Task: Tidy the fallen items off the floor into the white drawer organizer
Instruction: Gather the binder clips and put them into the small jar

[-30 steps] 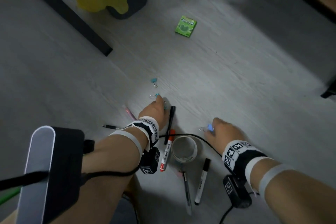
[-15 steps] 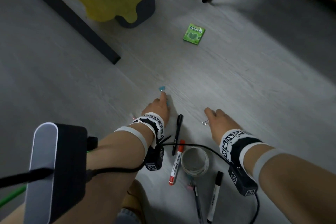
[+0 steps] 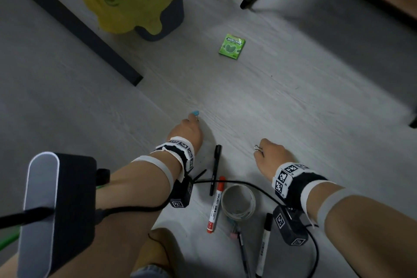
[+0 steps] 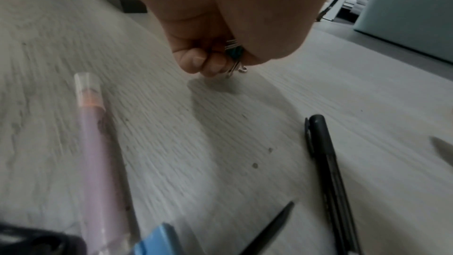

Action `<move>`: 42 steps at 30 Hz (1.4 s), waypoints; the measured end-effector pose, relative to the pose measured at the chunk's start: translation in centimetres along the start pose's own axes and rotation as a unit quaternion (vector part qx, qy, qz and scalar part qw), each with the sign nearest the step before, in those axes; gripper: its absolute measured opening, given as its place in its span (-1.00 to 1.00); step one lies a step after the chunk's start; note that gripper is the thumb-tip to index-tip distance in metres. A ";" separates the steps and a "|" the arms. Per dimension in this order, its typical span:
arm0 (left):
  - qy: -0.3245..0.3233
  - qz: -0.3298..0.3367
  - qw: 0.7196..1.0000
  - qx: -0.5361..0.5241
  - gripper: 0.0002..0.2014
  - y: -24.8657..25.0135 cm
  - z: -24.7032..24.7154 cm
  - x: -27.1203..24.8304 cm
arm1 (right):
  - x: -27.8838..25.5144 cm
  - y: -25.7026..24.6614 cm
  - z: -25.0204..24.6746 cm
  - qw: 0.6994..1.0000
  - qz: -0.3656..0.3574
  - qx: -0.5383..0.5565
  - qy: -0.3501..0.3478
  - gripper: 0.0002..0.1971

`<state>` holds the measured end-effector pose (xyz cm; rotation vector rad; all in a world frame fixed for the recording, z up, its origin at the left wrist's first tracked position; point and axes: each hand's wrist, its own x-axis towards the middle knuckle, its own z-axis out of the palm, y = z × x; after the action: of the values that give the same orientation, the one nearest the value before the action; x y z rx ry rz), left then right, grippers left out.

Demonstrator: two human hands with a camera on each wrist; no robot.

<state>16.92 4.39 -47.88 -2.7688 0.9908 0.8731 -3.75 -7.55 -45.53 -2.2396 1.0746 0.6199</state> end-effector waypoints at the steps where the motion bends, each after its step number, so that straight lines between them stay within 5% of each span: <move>1: 0.010 0.000 1.000 -0.016 -0.69 0.0 -0.1 0.0 | 0.0 0.1 0.2 1.000 0.002 0.010 0.004 -0.78; 10: 0.058 -0.086 0.984 -0.144 -0.64 0.3 -1.1 2.6 | -1.1 1.0 0.9 0.999 -0.040 0.017 -0.023 -0.77; 20: 0.096 -0.081 0.987 -0.098 -0.66 1.1 -1.3 2.8 | -1.9 0.4 0.5 0.997 -0.066 0.007 -0.033 -0.84; 29: 0.073 -0.086 0.974 -0.199 -0.61 1.8 -0.4 3.4 | -2.5 1.8 0.3 0.998 -0.045 0.022 -0.025 -0.81; 42: 0.089 0.081 0.975 -0.186 -0.46 -1.2 1.7 0.2 | -3.0 1.7 1.3 0.998 -0.046 0.021 -0.027 -0.80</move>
<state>16.94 5.65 -49.59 -3.1618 1.2074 0.9288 -7.02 -5.91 -45.13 -2.2091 0.9427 0.6103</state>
